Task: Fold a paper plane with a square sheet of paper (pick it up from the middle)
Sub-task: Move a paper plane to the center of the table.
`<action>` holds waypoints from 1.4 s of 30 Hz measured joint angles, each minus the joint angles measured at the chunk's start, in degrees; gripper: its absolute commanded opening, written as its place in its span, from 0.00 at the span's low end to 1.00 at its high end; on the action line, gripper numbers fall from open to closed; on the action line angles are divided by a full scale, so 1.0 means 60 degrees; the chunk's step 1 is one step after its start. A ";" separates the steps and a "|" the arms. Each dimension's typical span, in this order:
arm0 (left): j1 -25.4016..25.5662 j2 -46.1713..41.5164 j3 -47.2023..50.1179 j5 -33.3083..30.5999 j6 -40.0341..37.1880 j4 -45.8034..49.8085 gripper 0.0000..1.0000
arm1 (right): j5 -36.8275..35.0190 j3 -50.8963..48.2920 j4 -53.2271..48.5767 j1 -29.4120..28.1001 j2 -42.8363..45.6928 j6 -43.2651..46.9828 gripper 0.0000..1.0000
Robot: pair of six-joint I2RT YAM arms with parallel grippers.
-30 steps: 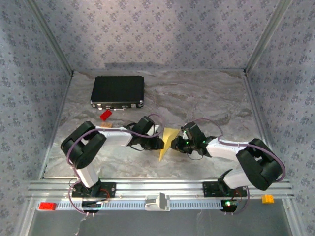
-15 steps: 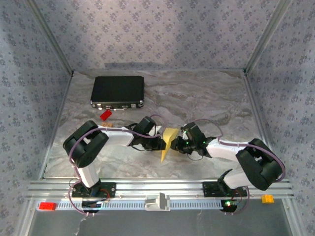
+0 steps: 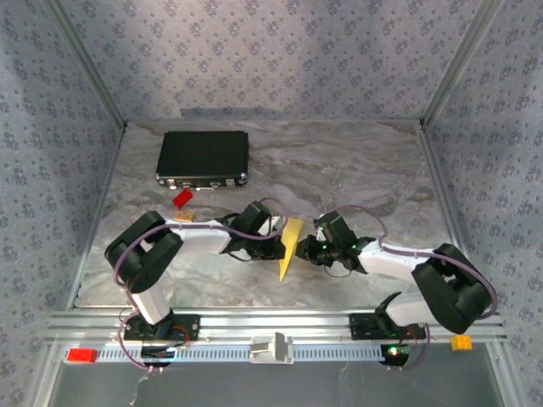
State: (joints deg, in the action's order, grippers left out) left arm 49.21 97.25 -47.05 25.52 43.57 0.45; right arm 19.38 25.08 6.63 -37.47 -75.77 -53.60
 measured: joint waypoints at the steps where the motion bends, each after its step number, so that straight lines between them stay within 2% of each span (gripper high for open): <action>1: 0.0098 -0.0208 -0.0142 -0.0433 -0.0004 0.0412 0.07 | -0.0113 0.0000 -0.0171 0.0015 0.0233 0.0000 0.19; 7: 0.0688 -0.0907 -0.1486 -0.2947 -0.0117 0.2455 0.06 | -0.0546 0.0004 -0.0798 0.0102 0.1209 0.0000 0.22; 13: 0.0863 -0.0867 -0.1891 -0.4204 -0.0182 0.3789 0.05 | -0.0550 0.0004 -0.0685 0.0106 0.1355 -0.0131 0.25; 20: 0.0998 -0.0688 -0.1905 -0.4594 -0.0178 0.4455 0.05 | -0.0051 0.0029 0.0525 0.0102 0.0918 -0.0586 0.30; 32: 0.1053 -0.0616 -0.1902 -0.4583 -0.0175 0.4495 0.05 | 0.0681 0.0925 0.2269 -0.0025 -0.1351 -0.1042 0.34; 36: 0.1064 -0.0605 -0.1902 -0.4557 -0.0178 0.4466 0.07 | 0.0831 0.1038 0.2535 -0.0029 -0.1982 -0.1155 0.25; 42: 0.1067 -0.0488 -0.1902 -0.4477 -0.0229 0.4448 0.14 | 0.0933 0.1038 0.2732 -0.0029 -0.2484 -0.1242 0.10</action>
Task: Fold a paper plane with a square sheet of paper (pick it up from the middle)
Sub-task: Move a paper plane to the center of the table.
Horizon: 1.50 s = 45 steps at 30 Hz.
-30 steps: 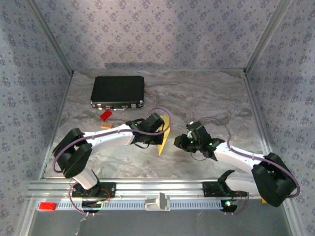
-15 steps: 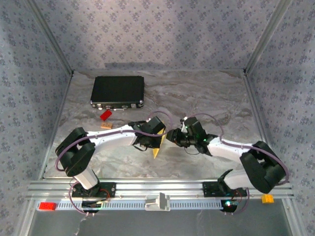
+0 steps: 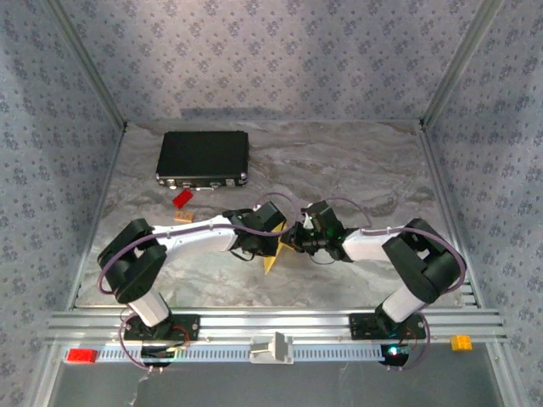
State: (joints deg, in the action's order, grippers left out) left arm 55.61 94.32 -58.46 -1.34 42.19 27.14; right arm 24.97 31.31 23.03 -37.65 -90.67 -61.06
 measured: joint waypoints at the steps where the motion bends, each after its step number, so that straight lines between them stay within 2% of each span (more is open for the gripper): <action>1: 0.0004 0.0004 0.0000 0.0011 -0.0029 -0.0018 0.15 | 0.0015 -0.0004 0.0055 0.0000 -0.0026 -0.0004 0.10; 7: 0.0004 0.0215 0.0000 0.0113 -0.0146 -0.0069 0.23 | 0.0095 -0.0211 0.0495 0.0018 -0.0277 -0.0033 0.08; 12: 0.0004 0.0124 0.0200 0.0098 -0.0168 -0.0441 0.38 | 0.0102 -0.0299 0.0539 0.0044 -0.0353 -0.0069 0.07; 15: 0.0000 -0.0430 0.0586 0.0022 -0.0168 -0.0710 0.46 | 0.0098 -0.0339 0.0601 0.0062 -0.0353 -0.0084 0.07; 18: 0.0000 -0.1151 0.0882 -0.0069 -0.0178 -0.0947 0.49 | 0.0098 -0.0397 0.0623 0.0091 -0.0353 -0.0091 0.07; 22: -0.0131 -0.1581 0.1024 -0.0073 -0.0127 -0.1348 0.50 | 0.0095 -0.0419 0.0634 0.0109 -0.0353 -0.0113 0.07; 29: -0.0379 -0.1322 0.1279 0.0346 -0.0135 -0.1672 0.50 | 0.0095 -0.0419 0.0634 0.0109 -0.0353 -0.0113 0.07; 36: -0.0379 -0.0947 0.1286 0.0834 -0.0127 -0.2051 0.43 | 0.0091 -0.0419 0.0634 0.0109 -0.0353 -0.0113 0.07; 45: -0.0379 -0.0605 0.1286 0.0863 -0.0127 -0.2062 0.43 | 0.0091 -0.0423 0.0634 0.0109 -0.0350 -0.0113 0.07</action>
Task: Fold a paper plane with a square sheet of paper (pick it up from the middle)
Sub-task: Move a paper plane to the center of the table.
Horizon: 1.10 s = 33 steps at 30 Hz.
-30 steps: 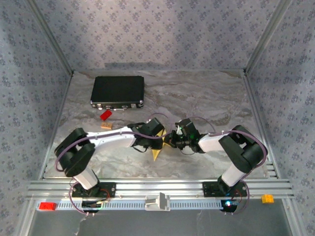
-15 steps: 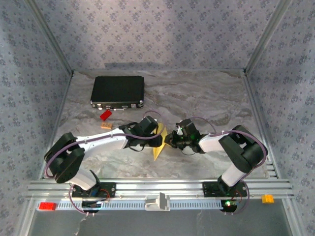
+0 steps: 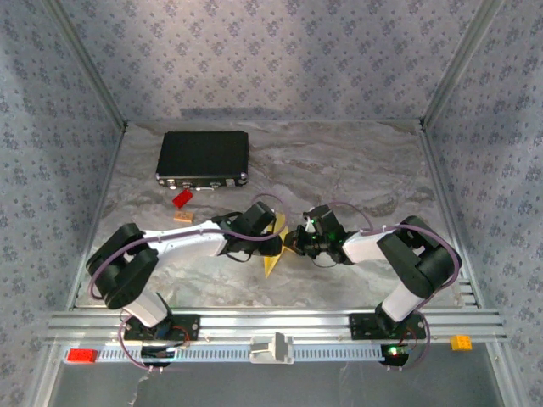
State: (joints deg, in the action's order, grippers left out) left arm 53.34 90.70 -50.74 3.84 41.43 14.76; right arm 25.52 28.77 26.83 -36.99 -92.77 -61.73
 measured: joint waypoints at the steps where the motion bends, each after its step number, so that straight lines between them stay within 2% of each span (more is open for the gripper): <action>1: 0.0000 0.0087 0.0000 0.0000 -0.0004 0.0000 0.43 | 0.0000 0.0000 0.0000 0.0000 0.0000 0.0000 0.07; 5: 0.0000 0.0357 0.0000 0.0018 0.0000 0.0004 0.41 | 0.0000 0.0000 0.0000 0.0000 0.0000 0.0000 0.07; 14: 0.0004 0.0608 -0.0018 0.0219 -0.0011 -0.0004 0.27 | 0.0000 -0.0004 0.0000 0.0000 0.0000 0.0000 0.07; 33: 0.0266 0.1304 -0.0645 -0.0222 -0.0270 0.0463 0.12 | -0.0004 -0.0004 0.0000 0.0018 0.0025 0.0000 0.10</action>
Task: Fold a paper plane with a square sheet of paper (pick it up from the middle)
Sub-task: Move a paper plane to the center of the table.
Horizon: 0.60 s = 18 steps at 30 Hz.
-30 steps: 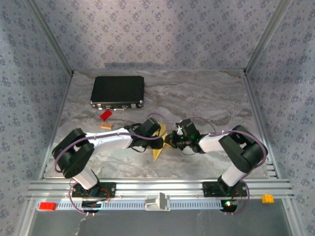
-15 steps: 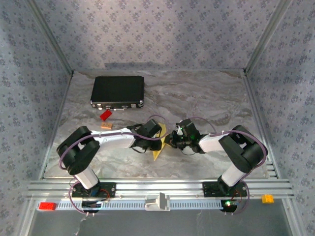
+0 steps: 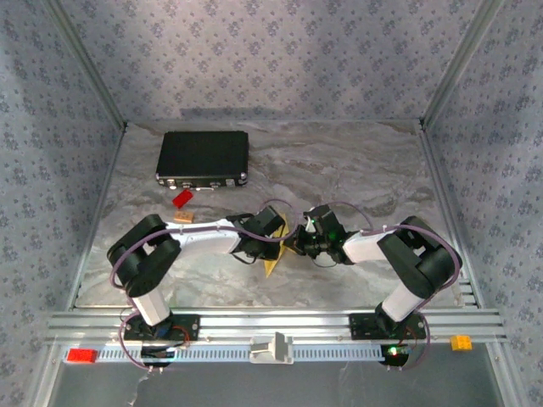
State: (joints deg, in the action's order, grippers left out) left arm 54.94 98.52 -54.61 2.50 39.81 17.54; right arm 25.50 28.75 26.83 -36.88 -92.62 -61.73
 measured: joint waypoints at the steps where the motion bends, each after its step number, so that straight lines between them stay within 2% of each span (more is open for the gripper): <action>1: 0.0018 0.0040 -0.0029 -0.0047 -0.0022 0.0044 0.12 | 0.0000 0.0000 0.0000 0.0000 0.0000 0.0000 0.10; 12: 0.0291 0.0488 -0.0714 -0.0572 -0.0029 0.0652 0.04 | -0.0036 -0.0029 -0.0233 0.0146 0.0328 0.0007 0.18; 18: 0.0310 0.0499 -0.0878 -0.0929 0.0248 0.1042 0.04 | -0.0419 -0.0131 -0.1537 0.0521 0.1734 0.0310 0.22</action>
State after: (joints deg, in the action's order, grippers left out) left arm 56.80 101.51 -59.88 -3.07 41.30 23.79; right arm 22.98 27.97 17.61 -33.76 -82.21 -59.88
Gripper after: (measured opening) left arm 0.048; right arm 0.208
